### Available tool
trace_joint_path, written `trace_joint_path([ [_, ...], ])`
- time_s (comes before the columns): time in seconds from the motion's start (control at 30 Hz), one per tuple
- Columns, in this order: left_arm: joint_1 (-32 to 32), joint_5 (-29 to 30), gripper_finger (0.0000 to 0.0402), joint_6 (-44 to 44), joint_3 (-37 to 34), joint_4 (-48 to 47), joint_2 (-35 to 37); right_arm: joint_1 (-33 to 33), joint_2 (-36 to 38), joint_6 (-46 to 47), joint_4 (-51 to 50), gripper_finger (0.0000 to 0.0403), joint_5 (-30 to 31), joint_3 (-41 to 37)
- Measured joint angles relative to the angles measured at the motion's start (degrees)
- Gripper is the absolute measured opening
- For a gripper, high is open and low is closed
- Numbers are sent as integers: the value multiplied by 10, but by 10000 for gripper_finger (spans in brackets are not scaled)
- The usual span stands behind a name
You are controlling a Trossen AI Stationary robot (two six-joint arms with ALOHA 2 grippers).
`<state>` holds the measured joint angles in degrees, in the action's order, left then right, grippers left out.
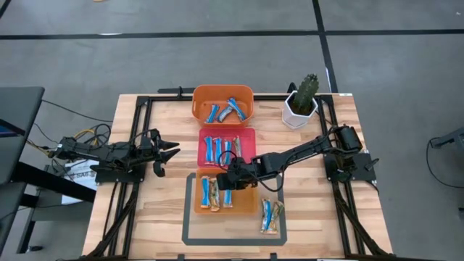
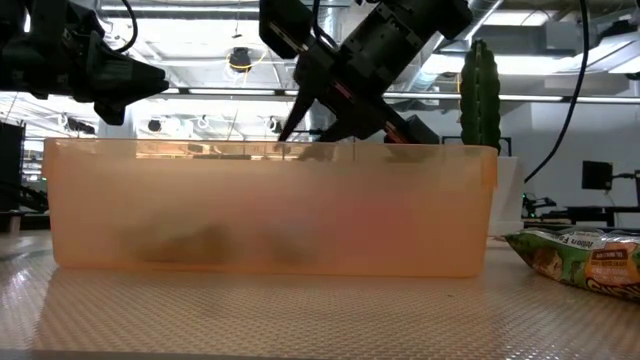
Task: Pick and place Granola Bars by type
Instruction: Put the yellow granola bar into the bottom orange bin
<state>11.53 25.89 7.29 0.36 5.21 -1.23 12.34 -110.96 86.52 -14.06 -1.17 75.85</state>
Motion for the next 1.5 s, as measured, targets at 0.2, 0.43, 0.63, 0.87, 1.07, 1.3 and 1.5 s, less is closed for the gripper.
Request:
trace_joint_path([
  [0.2,0,0,105,0,0,0,0,9,13,-46,10,79,13,-6],
  [0.43,0,0,105,0,0,0,0,34,96,-53,-25,79,100,-39],
  [0.63,0,0,105,0,0,0,0,64,174,-45,-94,82,119,-85],
  [0.87,0,0,105,0,0,0,0,127,248,63,-145,123,133,-155],
  [1.07,0,0,105,0,0,0,0,182,264,162,-240,181,126,-166],
  [1.3,0,0,105,0,0,0,0,235,264,264,-275,231,99,-166],
  [1.5,0,0,105,0,0,0,0,259,243,330,-299,231,85,-166],
])
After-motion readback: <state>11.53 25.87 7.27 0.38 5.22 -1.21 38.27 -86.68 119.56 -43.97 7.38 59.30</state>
